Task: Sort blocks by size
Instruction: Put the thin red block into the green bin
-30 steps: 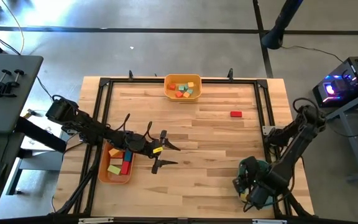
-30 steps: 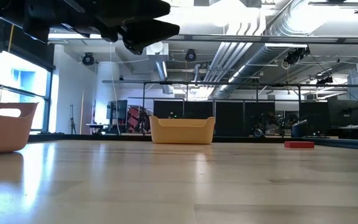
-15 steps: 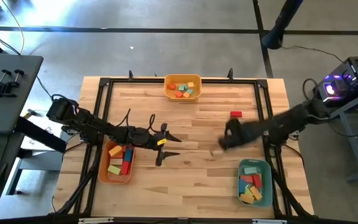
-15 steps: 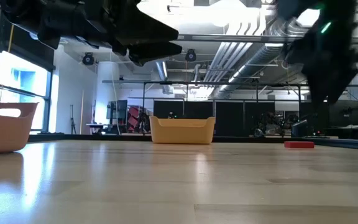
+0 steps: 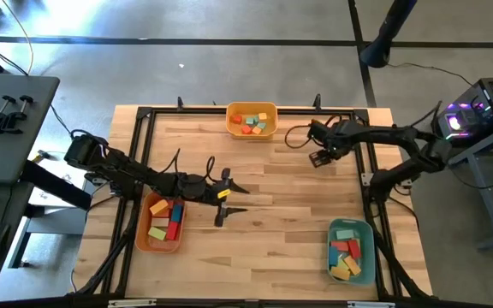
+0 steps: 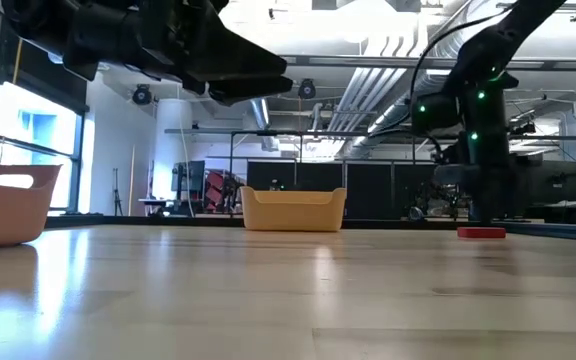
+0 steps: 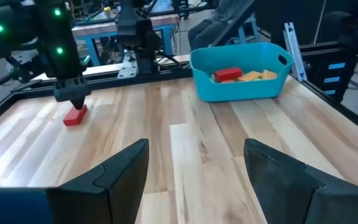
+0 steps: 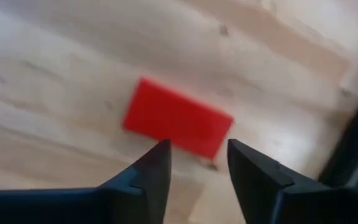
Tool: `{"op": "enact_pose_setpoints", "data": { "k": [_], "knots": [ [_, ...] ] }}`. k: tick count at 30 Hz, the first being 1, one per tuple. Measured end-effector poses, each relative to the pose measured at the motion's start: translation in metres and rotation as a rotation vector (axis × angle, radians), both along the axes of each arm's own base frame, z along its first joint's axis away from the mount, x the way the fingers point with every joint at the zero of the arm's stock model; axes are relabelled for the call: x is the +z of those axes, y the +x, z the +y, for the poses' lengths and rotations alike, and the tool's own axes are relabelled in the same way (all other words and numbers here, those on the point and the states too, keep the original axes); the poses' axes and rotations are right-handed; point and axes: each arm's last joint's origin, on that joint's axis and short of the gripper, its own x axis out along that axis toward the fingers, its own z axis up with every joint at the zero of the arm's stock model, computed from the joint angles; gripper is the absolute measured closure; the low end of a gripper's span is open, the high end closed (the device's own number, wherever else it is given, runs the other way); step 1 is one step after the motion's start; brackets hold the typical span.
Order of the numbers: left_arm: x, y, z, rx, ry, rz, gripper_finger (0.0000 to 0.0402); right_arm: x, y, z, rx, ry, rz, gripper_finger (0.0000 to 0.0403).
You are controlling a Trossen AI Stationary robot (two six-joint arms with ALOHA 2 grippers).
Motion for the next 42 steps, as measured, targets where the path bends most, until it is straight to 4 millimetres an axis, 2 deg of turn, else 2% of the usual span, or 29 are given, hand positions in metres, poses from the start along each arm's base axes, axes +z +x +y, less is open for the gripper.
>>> {"op": "enact_pose_setpoints", "data": {
  "k": [6,11,16,21,24,28,30,34,39,42],
  "knots": [
    [0.0,0.0,0.002,0.01,-0.019,-0.001,0.0151,-0.002,0.01,-0.01,0.012,-0.062,-0.098,0.0301],
    [0.0,-0.002,-0.009,-0.012,-0.091,0.005,0.0151,-0.007,0.018,-0.002,0.007,0.001,-0.151,0.0339],
    [0.0,-0.006,-0.024,-0.064,-0.094,0.007,0.0151,-0.004,0.04,0.025,0.071,0.09,-0.28,0.0371],
    [0.0,-0.009,-0.036,-0.107,-0.072,0.007,0.0151,0.007,0.07,0.063,0.255,0.074,-0.486,0.0386],
    [0.0,-0.01,-0.038,-0.122,-0.045,0.003,0.0151,0.011,0.083,0.087,0.425,0.064,-0.559,0.0386],
    [0.001,-0.009,-0.036,-0.119,-0.029,-0.008,0.0151,0.011,0.084,0.105,0.687,0.055,-0.527,0.0386],
    [0.001,-0.008,-0.034,-0.112,-0.03,-0.008,0.0151,0.01,0.079,0.103,0.693,0.061,-0.451,0.0385],
    [0.001,-0.007,-0.031,-0.1,-0.029,-0.011,0.0151,0.015,0.065,0.084,0.606,0.086,-0.26,0.0349],
    [0.003,-0.005,-0.023,-0.074,-0.031,-0.024,0.0151,0.02,0.06,0.067,0.66,0.051,-0.203,0.0247],
    [0.001,-0.004,-0.021,-0.065,-0.036,-0.012,0.0151,0.016,0.057,0.058,0.796,0.035,-0.173,0.0184]
  ]
}}
